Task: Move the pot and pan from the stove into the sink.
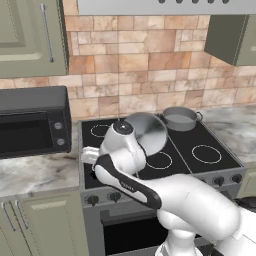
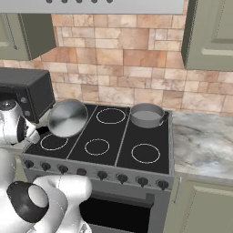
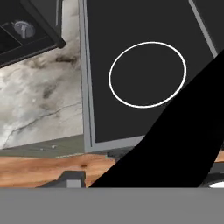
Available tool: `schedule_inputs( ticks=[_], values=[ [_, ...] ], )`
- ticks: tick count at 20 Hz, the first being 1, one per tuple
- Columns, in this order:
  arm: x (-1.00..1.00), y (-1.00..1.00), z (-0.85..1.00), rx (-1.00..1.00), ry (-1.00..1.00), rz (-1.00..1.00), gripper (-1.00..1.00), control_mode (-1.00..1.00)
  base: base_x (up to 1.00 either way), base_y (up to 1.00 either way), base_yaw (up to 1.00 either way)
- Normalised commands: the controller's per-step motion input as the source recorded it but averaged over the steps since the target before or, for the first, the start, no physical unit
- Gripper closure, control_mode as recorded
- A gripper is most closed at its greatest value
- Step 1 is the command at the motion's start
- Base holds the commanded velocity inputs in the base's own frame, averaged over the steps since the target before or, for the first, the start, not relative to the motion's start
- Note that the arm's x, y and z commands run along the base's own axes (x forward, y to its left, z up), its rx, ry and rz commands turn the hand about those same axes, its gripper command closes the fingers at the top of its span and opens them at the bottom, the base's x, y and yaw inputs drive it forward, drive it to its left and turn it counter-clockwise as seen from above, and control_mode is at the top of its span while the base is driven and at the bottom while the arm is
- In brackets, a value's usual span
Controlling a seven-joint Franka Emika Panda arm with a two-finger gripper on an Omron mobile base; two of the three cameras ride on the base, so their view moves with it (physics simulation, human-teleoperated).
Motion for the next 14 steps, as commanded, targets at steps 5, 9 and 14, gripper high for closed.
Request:
schedule_inputs(
  ticks=[5, 9, 14],
  values=[
    [-0.78, -0.34, 0.5, -0.02, 0.1, 0.0, 1.0, -1.0, 0.0, 0.0, 0.0],
    [-0.93, -0.36, 0.1, -0.07, 0.1, 0.02, 1.0, -1.0, 0.0, 0.0, 0.0],
    [-0.81, -0.31, 0.04, -0.09, 0.1, 0.08, 1.0, -1.0, 0.0, 0.0, 0.0]
  ],
)
